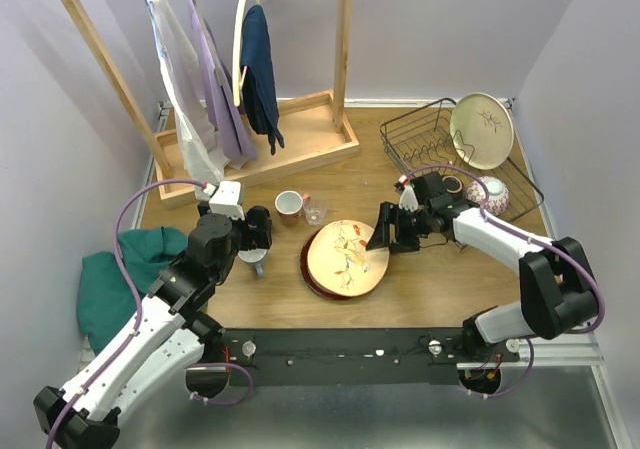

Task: Unload the mixed dishes from the dish rack
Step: Place the plate at the center of the board.

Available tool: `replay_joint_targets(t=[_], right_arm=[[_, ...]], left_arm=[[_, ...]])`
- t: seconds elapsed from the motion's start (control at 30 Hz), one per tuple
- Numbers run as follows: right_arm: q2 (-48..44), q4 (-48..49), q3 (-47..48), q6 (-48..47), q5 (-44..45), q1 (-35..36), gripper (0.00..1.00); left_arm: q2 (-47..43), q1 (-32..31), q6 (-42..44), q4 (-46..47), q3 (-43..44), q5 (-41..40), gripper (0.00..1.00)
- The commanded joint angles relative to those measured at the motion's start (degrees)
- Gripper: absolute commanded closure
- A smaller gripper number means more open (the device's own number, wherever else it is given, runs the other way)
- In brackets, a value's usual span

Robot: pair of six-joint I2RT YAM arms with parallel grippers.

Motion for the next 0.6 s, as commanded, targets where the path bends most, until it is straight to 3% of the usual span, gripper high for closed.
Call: replay_joint_targets(t=[0.0, 0.3, 0.57], right_arm=[[1.1, -4.0, 3.3, -1.8, 2.5, 1.2, 0.21], [3.8, -5.0, 6.0, -2.3, 4.2, 3.5, 0.18], [3.3, -11.3, 15.4, -6.9, 15.9, 3.4, 0.16]], left_arm=[[0.1, 0.4, 0.6, 1.2, -0.1, 1.0, 0.01], [0.7, 0.8, 0.7, 1.1, 0.1, 1.5, 0.01], [0.7, 0.9, 0.8, 1.0, 0.2, 1.6, 0.01]])
